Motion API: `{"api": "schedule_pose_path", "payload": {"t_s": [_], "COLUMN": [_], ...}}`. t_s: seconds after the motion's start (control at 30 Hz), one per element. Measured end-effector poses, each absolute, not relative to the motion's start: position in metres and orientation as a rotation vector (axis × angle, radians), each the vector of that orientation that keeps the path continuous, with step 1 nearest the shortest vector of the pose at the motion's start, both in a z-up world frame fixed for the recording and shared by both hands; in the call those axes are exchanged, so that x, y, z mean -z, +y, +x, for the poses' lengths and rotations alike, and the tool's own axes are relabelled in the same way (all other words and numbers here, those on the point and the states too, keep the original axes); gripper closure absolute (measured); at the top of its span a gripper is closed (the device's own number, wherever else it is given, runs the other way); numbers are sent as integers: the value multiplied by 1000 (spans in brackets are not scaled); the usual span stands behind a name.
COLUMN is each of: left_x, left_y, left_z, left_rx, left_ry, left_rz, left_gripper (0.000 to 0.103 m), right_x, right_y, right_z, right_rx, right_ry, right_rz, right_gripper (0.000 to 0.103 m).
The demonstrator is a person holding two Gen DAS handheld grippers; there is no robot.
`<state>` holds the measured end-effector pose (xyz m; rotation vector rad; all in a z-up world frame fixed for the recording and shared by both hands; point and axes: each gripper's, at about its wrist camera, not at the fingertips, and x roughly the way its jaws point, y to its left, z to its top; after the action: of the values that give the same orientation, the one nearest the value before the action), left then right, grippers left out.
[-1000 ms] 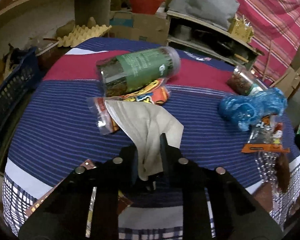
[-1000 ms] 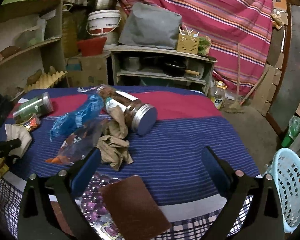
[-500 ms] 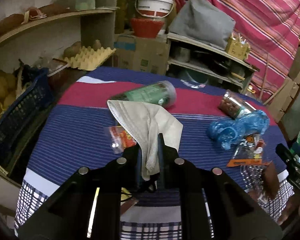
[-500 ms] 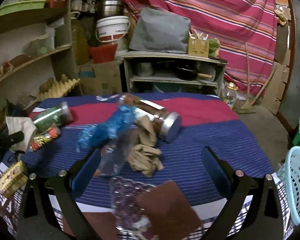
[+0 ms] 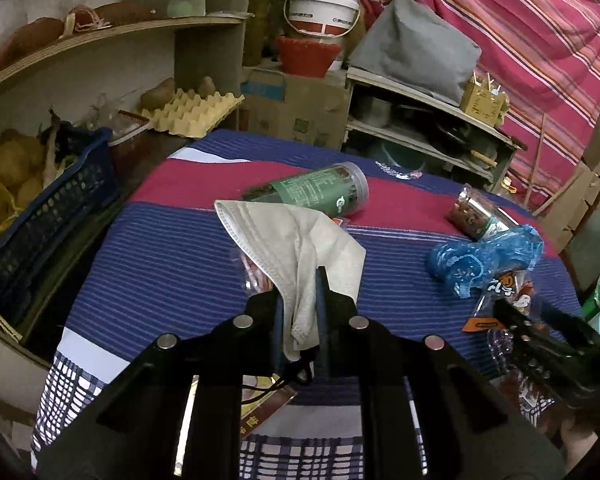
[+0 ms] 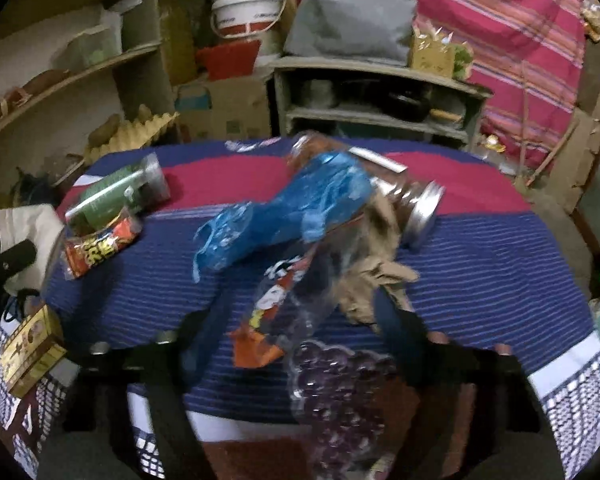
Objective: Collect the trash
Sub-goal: 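Grasp the clear snack bag with orange print with the right gripper, then carry the beige cloth and snack bag over the blue basket with both grippers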
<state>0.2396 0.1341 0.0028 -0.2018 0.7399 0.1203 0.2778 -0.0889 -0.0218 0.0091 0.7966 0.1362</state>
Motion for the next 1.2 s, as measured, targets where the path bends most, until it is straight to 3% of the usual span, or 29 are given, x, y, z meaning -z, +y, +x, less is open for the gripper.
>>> {"api": "schedule_pose_path", "payload": {"t_s": [0.1, 0.2, 0.83, 1.2], "left_x": [-4, -5, -28, -32], "left_y": [129, 124, 77, 49], "left_z": [239, 239, 228, 228], "left_rx": [-115, -110, -72, -48], "left_ry": [739, 738, 678, 671], "left_rz": [-191, -178, -134, -106], "left_gripper": [90, 90, 90, 90], "right_x": [26, 26, -34, -37], "right_y": [-91, -96, -157, -222], "right_z": [279, 280, 240, 245], "right_rx": [-155, -168, -140, -68], "right_ry": [805, 806, 594, 601], "right_rz": [11, 32, -15, 67], "right_gripper": [65, 72, 78, 78]}}
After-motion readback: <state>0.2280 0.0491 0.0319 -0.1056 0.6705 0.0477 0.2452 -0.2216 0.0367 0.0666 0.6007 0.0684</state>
